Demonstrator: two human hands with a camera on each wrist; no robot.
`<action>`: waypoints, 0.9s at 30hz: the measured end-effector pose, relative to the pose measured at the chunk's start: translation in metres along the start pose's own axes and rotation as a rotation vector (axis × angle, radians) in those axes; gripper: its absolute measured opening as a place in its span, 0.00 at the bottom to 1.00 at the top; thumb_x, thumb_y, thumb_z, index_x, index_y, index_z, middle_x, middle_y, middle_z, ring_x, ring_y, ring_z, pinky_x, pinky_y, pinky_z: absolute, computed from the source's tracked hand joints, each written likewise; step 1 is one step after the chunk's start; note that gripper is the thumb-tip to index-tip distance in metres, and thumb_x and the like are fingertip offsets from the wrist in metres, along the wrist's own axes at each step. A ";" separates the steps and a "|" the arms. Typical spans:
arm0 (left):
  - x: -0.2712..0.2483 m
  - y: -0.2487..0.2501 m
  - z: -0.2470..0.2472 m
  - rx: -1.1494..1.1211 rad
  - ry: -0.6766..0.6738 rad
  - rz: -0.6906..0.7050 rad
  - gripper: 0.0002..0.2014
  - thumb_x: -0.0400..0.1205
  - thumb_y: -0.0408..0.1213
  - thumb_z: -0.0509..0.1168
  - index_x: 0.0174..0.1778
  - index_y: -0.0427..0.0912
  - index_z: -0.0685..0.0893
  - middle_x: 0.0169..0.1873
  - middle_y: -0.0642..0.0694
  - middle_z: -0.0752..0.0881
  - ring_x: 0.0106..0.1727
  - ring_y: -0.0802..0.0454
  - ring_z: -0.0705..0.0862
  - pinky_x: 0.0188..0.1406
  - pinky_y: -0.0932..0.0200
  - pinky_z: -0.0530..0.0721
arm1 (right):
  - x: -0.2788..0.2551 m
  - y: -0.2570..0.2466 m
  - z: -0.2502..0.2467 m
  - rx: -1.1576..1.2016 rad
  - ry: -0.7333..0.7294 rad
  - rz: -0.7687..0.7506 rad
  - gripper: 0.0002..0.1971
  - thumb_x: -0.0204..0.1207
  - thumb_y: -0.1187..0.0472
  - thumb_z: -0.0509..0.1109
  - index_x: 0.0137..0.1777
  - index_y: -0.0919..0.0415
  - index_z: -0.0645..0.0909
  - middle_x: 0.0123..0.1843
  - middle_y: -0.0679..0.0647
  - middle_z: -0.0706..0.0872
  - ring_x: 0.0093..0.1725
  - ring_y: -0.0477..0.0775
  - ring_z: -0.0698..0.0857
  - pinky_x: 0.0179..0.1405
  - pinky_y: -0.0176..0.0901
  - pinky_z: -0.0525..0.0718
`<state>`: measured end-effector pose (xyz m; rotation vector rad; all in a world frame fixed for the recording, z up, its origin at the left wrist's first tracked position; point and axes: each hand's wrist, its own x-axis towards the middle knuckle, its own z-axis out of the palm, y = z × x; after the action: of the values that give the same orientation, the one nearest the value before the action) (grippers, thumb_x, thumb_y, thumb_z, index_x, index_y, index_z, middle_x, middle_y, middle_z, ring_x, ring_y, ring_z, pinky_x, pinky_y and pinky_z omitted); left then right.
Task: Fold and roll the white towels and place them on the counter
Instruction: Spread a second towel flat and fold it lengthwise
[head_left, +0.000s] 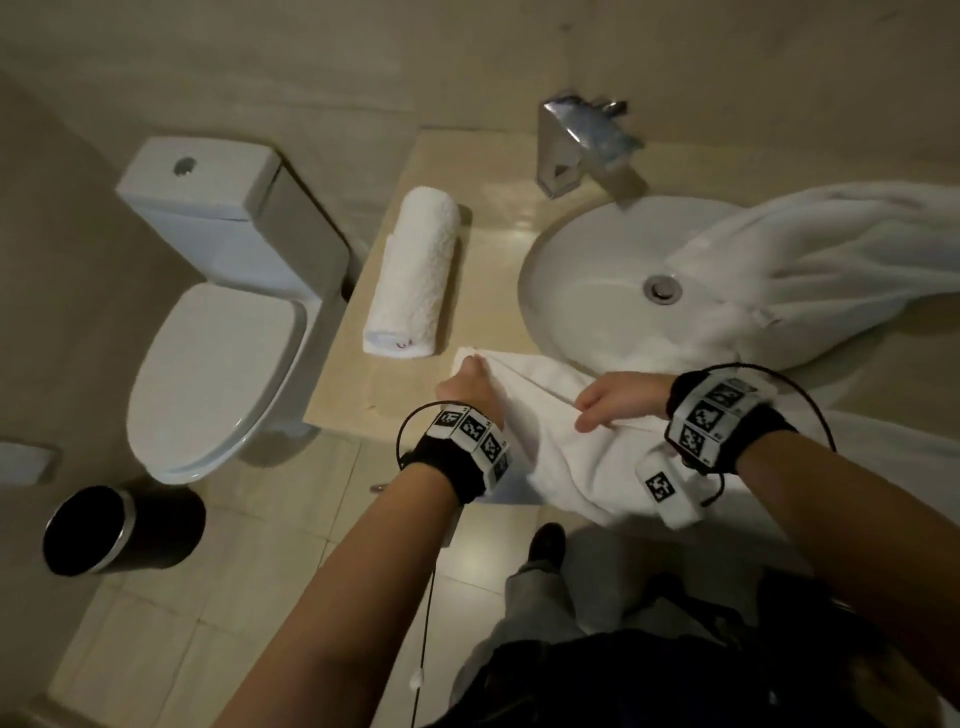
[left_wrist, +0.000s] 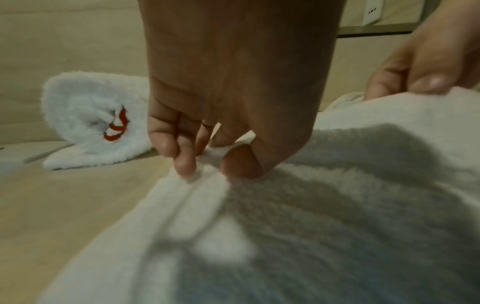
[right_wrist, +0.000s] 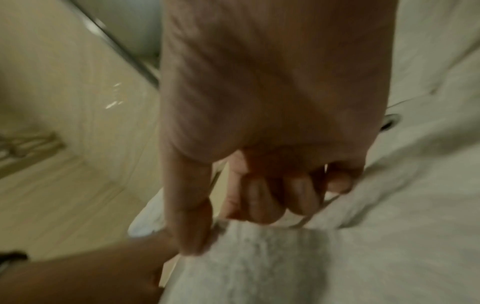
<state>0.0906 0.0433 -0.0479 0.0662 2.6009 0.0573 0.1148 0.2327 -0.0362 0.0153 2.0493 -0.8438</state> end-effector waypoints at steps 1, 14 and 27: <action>-0.002 0.004 0.001 -0.084 0.016 -0.053 0.24 0.81 0.34 0.59 0.73 0.42 0.62 0.62 0.40 0.80 0.62 0.40 0.82 0.54 0.55 0.78 | -0.008 0.009 -0.002 0.038 0.005 -0.005 0.12 0.75 0.61 0.69 0.30 0.57 0.74 0.31 0.51 0.74 0.35 0.47 0.72 0.38 0.38 0.68; -0.016 0.024 -0.004 0.606 0.018 0.331 0.23 0.83 0.41 0.49 0.76 0.43 0.65 0.74 0.39 0.67 0.72 0.37 0.66 0.73 0.43 0.63 | -0.060 0.075 0.004 -0.102 0.100 -0.038 0.07 0.74 0.58 0.71 0.42 0.57 0.75 0.33 0.44 0.73 0.33 0.44 0.72 0.31 0.34 0.66; -0.024 0.051 -0.006 0.772 -0.102 0.118 0.23 0.80 0.55 0.53 0.72 0.58 0.70 0.74 0.50 0.70 0.73 0.46 0.67 0.70 0.47 0.61 | -0.144 0.200 -0.038 -0.294 0.288 0.180 0.20 0.77 0.46 0.65 0.31 0.62 0.73 0.32 0.54 0.76 0.34 0.51 0.75 0.36 0.40 0.70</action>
<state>0.1099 0.0922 -0.0272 0.4800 2.3633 -0.8793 0.2365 0.4500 -0.0269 0.1650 2.3837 -0.4430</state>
